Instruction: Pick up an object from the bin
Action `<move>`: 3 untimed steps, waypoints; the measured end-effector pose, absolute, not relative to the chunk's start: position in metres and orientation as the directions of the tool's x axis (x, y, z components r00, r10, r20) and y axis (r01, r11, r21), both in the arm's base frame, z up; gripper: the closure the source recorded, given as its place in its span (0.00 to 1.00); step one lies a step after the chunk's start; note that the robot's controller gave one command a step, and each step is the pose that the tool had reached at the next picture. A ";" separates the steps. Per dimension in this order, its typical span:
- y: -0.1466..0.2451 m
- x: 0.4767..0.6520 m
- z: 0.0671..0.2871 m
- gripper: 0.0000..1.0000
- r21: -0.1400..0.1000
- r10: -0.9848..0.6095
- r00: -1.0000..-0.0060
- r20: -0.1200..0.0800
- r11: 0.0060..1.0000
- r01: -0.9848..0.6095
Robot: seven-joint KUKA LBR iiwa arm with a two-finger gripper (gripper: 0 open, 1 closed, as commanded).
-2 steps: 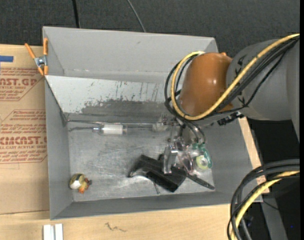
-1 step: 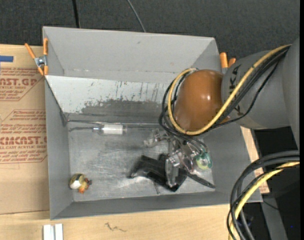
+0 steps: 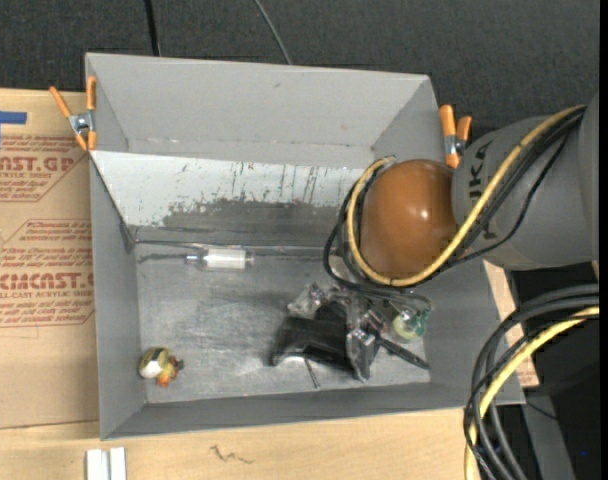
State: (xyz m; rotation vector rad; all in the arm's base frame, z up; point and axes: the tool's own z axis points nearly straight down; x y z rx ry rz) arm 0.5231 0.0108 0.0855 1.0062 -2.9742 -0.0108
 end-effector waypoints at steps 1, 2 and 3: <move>-0.044 0.513 0.090 1.00 -0.023 -0.784 -0.620 -0.031 0.620 -0.784; -0.044 0.513 0.090 1.00 -0.023 -0.784 -0.619 -0.031 0.620 -0.784; -0.040 0.516 0.128 1.00 0.003 -0.788 -0.616 -0.001 0.616 -0.788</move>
Offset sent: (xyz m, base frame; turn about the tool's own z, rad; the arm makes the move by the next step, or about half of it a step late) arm 0.0000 0.0000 0.0000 0.0000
